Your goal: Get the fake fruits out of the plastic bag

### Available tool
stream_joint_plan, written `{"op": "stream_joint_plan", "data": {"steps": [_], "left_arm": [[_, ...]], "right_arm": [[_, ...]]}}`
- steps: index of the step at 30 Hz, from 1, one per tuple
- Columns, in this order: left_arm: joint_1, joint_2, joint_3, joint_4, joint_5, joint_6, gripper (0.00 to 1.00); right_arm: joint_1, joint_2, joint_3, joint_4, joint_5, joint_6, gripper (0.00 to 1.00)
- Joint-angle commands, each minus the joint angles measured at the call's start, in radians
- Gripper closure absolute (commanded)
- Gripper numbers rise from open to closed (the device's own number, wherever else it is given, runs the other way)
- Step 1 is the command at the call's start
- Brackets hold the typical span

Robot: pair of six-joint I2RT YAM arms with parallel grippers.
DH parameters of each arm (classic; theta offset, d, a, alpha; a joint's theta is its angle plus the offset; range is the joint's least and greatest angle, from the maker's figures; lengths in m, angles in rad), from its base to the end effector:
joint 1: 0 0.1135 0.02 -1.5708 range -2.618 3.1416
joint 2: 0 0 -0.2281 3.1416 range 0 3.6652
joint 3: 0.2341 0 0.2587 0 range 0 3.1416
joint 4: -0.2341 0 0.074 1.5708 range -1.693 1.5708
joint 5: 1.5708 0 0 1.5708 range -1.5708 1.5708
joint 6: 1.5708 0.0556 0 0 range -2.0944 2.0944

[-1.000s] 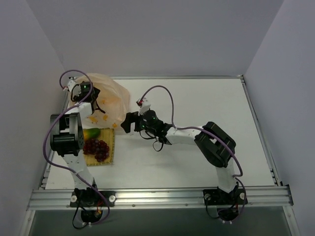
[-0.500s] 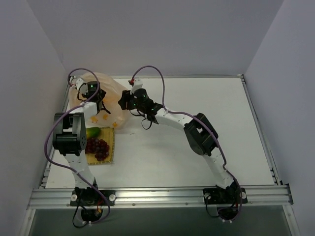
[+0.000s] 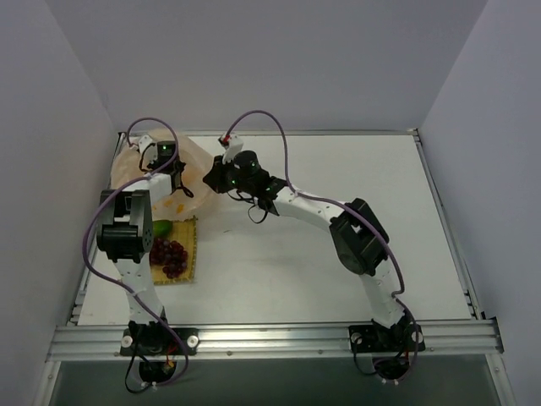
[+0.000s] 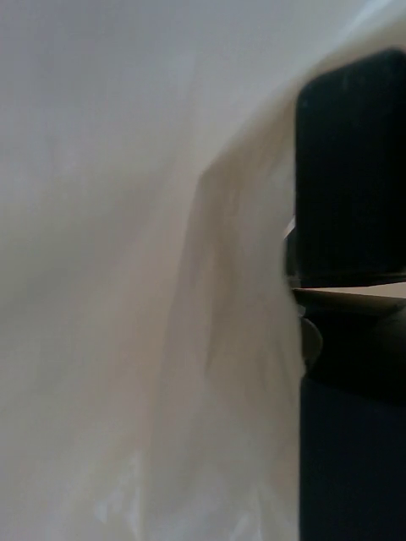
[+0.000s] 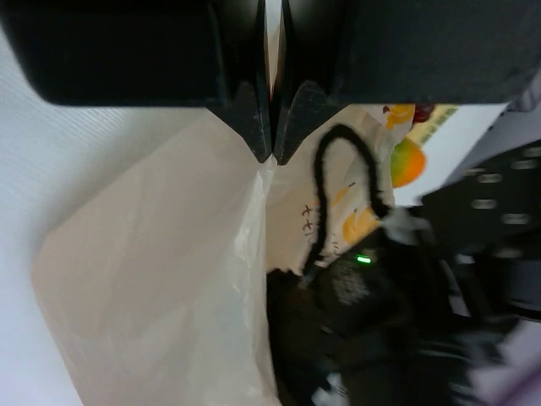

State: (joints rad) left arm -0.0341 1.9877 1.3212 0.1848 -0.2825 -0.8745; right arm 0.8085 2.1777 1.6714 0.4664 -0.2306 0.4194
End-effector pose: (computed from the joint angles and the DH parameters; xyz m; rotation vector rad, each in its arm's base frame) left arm 0.4604 -0.0002 0.1546 -0.9906 1.7872 -0.2810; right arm 0.3550 0.3901 0.2262 -0.5207 1.6517 1.1157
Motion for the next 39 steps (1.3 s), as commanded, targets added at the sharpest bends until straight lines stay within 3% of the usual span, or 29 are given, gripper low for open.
{"op": "stream_joint_plan", "data": {"steps": [1,3,5,9,10,13,14,18,23,31,39], "left_arm": [[-0.012,0.0,0.052,-0.038,-0.064,0.078,0.98],[-0.016,-0.007,0.05,-0.018,-0.058,0.104,0.97],[-0.015,-0.02,0.053,0.024,-0.052,0.149,0.89],[-0.013,-0.021,0.113,0.045,-0.05,0.248,0.53],[-0.013,-0.014,0.125,0.057,-0.029,0.268,0.36],[-0.018,0.013,0.154,0.102,0.028,0.336,0.23],[-0.021,0.011,0.139,0.143,0.058,0.351,0.13],[-0.021,0.042,0.13,0.231,0.195,0.367,0.0],[-0.021,0.114,0.162,0.241,0.308,0.298,0.04],[-0.043,0.192,0.226,0.248,0.206,0.244,0.05],[-0.07,0.368,0.498,0.125,0.204,0.253,0.06]], "right_arm": [[0.008,-0.142,-0.042,0.117,-0.05,0.021,1.0],[0.006,-0.163,-0.045,0.11,-0.065,0.03,1.0],[0.009,-0.191,-0.061,0.109,-0.078,0.033,1.0],[0.011,-0.255,-0.162,0.15,-0.081,0.048,1.0],[0.011,-0.266,-0.195,0.156,-0.085,0.051,1.0],[0.011,-0.286,-0.234,0.164,-0.099,0.053,1.0],[0.011,-0.288,-0.252,0.166,-0.098,0.052,1.0],[0.008,-0.272,-0.28,0.17,-0.119,0.048,1.0],[-0.003,-0.246,-0.306,0.181,-0.134,0.042,1.0],[-0.011,-0.256,-0.38,0.203,-0.15,0.025,1.0],[-0.028,-0.245,-0.403,0.218,-0.202,0.03,1.0]]}}
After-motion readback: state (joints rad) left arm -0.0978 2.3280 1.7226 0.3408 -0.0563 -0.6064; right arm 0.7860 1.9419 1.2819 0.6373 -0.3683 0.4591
